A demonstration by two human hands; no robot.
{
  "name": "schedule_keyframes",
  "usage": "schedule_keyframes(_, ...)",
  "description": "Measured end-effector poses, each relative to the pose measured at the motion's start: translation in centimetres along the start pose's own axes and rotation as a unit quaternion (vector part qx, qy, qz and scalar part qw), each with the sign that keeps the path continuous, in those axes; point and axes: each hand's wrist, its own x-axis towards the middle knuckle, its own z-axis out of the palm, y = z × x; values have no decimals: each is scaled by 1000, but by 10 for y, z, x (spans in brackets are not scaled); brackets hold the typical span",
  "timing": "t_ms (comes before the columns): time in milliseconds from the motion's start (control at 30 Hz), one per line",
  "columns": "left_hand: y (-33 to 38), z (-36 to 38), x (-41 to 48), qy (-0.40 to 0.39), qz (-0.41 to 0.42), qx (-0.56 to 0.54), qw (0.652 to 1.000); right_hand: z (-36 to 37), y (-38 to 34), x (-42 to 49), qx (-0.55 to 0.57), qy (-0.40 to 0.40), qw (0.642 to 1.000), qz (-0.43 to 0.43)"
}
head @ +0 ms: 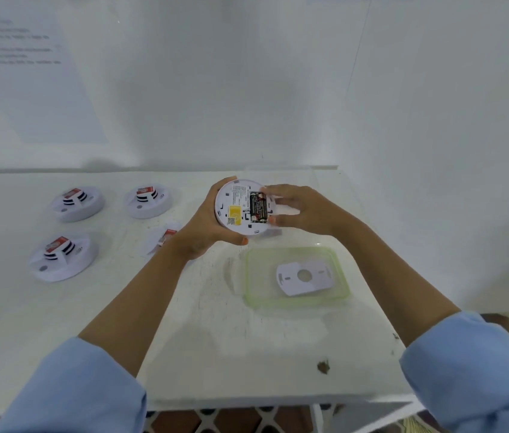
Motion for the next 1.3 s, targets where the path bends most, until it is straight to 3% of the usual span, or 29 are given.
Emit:
schedule_keyframes(133, -1, 11, -22, -13, -14, 9, 1000, -10, 11, -25, 4, -7, 1000, 26)
schedule_keyframes(333, -3, 22, -45, 0, -29, 2, 1000, -4, 27, -53, -214, -162, 956, 116)
schedule_keyframes(667, 3, 31, -49, 8, -32, -3, 999, 5, 33, -50, -295, -186, 932, 98)
schedule_keyframes(867, 3, 29, -49, 4, -33, -3, 999, -4, 28, -50, -287, -150, 943, 77)
schedule_keyframes(1067, 5, 18, -38, 9, -25, -6, 1000, -51, -12, -46, -207, 22, 978, 16)
schedule_keyframes(1167, 4, 16, -27, 0, -4, -9, 1000, -37, -36, -30, -200, 22, 979, -33)
schedule_keyframes(1300, 10, 10, -5, -31, 17, 51, 998, -14, -49, 2, -291, 4, 954, -70)
